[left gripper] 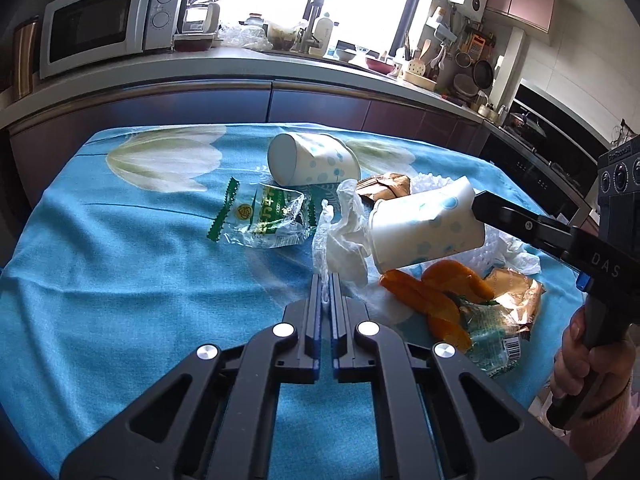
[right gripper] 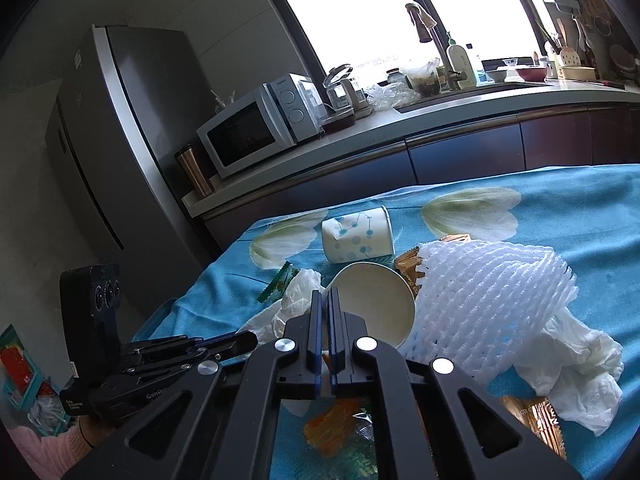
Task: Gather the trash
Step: 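Grasp the white crumpled tissue with the left tool while the right tool grasps the green snack wrapper, then carry the tissue in the left tool and the wrapper in the right tool over the teal bin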
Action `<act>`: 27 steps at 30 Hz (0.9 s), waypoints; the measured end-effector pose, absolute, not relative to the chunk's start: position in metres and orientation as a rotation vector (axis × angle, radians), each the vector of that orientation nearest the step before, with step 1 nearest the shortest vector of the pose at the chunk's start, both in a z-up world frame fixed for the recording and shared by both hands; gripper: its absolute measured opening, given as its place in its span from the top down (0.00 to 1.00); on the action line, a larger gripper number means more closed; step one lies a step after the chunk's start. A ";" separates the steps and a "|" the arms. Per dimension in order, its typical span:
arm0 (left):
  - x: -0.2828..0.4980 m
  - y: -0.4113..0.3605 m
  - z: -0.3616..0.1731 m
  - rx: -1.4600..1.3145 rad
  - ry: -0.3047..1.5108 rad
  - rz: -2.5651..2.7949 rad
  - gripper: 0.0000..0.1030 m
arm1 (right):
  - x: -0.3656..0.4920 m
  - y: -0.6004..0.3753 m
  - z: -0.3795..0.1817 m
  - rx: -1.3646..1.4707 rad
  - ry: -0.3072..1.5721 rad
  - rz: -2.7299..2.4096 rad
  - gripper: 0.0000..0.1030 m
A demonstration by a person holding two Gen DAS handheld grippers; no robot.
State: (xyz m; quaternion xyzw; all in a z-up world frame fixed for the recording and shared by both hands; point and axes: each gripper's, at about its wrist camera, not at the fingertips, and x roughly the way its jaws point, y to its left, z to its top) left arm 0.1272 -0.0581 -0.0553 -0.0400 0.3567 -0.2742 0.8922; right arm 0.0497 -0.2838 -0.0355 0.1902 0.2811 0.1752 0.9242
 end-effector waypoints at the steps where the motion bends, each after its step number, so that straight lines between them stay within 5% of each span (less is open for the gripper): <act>1: 0.123 -0.052 -0.051 -0.089 0.731 -0.566 0.96 | 0.048 -0.283 -0.033 0.389 0.569 0.364 0.99; 17: 0.077 0.058 -0.018 -0.145 0.621 -0.455 0.96 | 0.047 -0.240 -0.002 0.327 0.530 0.440 0.95; 19: 0.076 0.067 -0.022 -0.153 0.619 -0.444 0.96 | 0.053 -0.235 -0.008 0.305 0.568 0.431 0.72; 21: 0.075 0.077 -0.024 -0.167 0.622 -0.428 0.96 | 0.061 -0.227 -0.016 0.290 0.597 0.415 0.60; 27: 0.075 0.099 -0.032 -0.188 0.620 -0.357 0.96 | 0.099 -0.187 -0.044 0.204 0.714 0.400 0.53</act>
